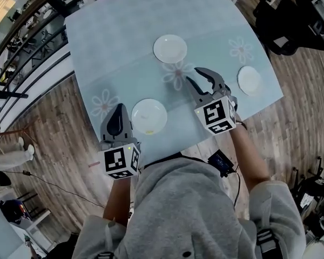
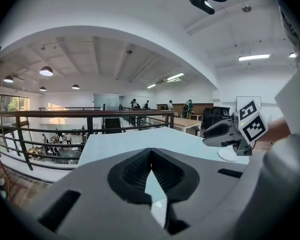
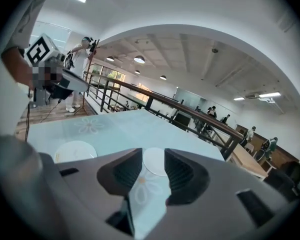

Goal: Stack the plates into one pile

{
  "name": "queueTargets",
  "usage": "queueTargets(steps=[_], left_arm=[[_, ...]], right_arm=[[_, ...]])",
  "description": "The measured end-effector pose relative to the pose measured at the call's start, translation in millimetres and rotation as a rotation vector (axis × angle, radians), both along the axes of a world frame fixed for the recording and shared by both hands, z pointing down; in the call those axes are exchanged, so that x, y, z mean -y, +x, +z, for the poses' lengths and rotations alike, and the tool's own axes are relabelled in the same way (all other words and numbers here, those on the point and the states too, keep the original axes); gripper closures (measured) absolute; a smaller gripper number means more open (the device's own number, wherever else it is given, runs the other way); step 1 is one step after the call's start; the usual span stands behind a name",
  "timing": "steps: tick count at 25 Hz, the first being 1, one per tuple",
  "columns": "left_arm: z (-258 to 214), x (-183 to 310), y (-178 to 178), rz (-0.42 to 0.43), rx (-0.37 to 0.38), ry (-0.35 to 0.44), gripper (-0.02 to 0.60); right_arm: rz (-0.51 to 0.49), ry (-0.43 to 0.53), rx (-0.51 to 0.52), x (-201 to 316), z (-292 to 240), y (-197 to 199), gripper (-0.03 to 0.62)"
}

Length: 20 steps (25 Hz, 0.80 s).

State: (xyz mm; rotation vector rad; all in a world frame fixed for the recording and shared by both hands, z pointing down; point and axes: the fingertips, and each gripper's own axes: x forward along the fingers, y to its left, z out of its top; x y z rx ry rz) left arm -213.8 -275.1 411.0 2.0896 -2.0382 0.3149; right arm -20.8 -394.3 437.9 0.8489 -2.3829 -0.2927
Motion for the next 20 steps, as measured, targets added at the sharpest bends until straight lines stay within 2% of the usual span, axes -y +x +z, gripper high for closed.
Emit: queueTargets(steps=[10, 20], left_arm=[[32, 22, -47, -0.068, -0.026, -0.065, 0.563], [69, 39, -62, -0.07, -0.053, -0.14, 0.563]], right_arm=[[-0.07, -0.025, -0.177, 43, 71, -48, 0.454], [-0.103, -0.031, -0.361, 80, 154, -70, 0.454]])
